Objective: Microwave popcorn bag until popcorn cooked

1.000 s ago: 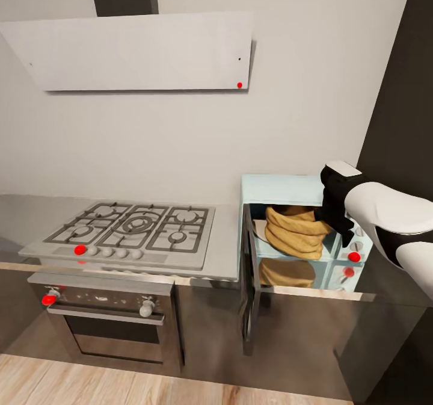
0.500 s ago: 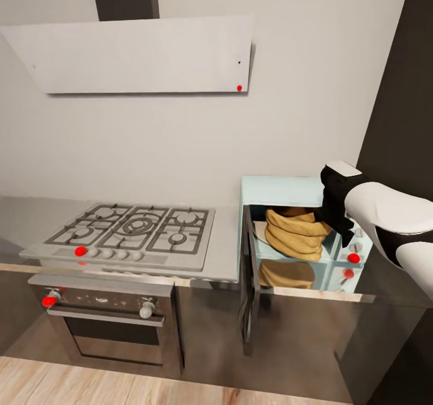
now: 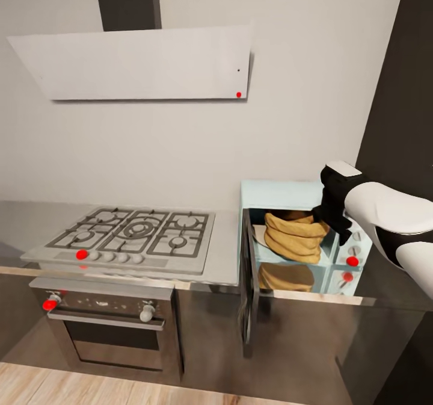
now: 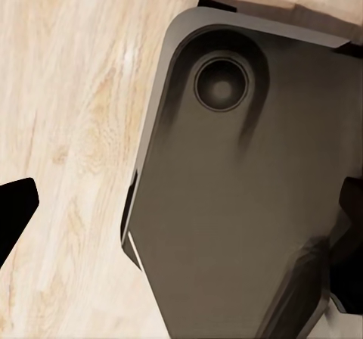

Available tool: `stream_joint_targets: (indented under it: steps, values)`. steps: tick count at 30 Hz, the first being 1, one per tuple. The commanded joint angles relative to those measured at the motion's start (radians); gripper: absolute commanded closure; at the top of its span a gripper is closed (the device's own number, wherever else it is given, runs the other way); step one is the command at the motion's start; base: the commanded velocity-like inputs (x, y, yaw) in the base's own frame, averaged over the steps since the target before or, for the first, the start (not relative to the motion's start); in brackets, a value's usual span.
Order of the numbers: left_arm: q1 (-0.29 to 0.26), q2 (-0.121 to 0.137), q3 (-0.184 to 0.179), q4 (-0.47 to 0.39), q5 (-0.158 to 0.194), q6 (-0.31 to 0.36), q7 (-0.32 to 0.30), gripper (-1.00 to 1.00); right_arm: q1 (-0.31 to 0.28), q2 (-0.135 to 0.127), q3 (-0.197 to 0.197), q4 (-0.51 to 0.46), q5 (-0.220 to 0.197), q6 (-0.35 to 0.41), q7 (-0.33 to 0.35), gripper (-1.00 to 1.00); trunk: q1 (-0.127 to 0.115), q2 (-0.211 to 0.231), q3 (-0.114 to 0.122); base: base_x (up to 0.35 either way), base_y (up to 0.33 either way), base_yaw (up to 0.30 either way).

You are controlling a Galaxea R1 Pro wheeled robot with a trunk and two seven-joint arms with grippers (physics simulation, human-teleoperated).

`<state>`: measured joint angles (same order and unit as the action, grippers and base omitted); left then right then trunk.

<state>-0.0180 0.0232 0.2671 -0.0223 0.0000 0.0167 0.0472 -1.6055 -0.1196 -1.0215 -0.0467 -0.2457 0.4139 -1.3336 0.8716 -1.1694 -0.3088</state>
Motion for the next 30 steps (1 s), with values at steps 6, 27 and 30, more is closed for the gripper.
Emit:
stream_joint_targets:
  steps: [6, 27, 30]
  values:
    - [0.000, 0.000, 0.003, -0.001, 0.000, 0.002, 0.002, -1.00, -0.001, 0.000, 0.008, -0.001, -0.011, 0.011, 0.024, -1.00, 0.000, -0.001, 0.009, 0.000, 0.000, 0.000]
    - [0.000, 0.000, 0.003, -0.001, 0.000, 0.002, 0.002, -1.00, -0.001, 0.000, 0.006, -0.001, -0.011, 0.020, 0.040, -1.00, 0.000, -0.001, 0.044, 0.000, 0.000, 0.000]
    - [0.000, 0.000, 0.003, -0.001, 0.000, 0.001, 0.002, -1.00, -0.001, 0.000, 0.006, -0.002, -0.011, 0.020, 0.040, -1.00, 0.000, -0.001, 0.049, -0.002, 0.000, 0.000]
